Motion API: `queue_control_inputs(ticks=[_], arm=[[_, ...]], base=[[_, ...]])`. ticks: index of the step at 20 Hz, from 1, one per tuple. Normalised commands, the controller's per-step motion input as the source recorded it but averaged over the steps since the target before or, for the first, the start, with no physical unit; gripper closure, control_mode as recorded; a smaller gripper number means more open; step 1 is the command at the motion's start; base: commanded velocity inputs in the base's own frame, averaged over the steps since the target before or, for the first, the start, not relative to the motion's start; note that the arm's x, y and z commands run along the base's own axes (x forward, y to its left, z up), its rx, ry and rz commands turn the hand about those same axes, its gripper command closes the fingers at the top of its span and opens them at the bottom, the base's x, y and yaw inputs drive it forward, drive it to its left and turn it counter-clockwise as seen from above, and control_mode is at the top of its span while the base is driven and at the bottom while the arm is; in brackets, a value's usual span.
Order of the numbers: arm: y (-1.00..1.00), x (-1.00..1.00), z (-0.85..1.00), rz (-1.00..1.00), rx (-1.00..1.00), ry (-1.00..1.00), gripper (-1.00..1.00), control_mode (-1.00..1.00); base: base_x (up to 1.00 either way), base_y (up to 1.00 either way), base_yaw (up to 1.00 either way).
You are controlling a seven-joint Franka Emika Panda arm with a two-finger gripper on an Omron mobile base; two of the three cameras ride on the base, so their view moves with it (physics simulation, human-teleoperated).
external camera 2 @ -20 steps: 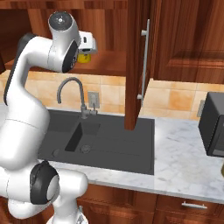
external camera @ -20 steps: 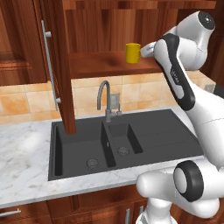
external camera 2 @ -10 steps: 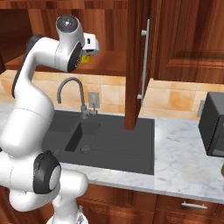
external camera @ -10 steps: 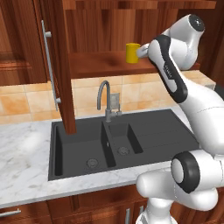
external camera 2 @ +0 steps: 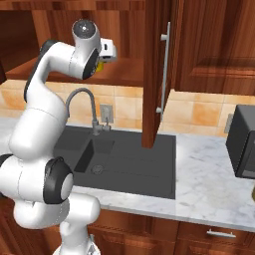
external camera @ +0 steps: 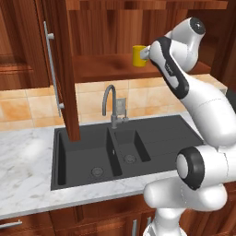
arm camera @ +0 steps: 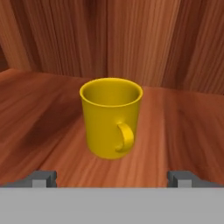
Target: There is a tray on the dining counter. Grab the cup, mug, and pitcher and place them on the tray. The pitcher may be placed next to the tray if it cannot fit the tray.
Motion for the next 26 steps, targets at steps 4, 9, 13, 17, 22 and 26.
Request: queue_control_inputs(ticks=[4,9,13,17,22,26], arm=[[0.0,0.3,-0.04,0.01,0.02,0.04,-1.0,-1.0],[0.0,0.22,-0.05,0.02,0.02,0.05,-1.0,-1.0],[0.0,0.26,-0.03,0.01,0.03,0.06,-1.0,-1.0],[0.0,0.23,-0.07,0.02,0.02,0.03,-1.0,-1.0],[0.0,0.23,-0.14,0.02,0.0,0.0,-1.0,-1.0],[0.0,0.04,-0.02,0.01,0.0,0.0,-1.0,-1.0]], base=[[0.0,0.0,0.0],[0.0,0.0,0.0],[0.0,0.0,0.0],[0.0,0.0,0.0],[0.0,0.0,0.0],[0.0,0.0,0.0]])
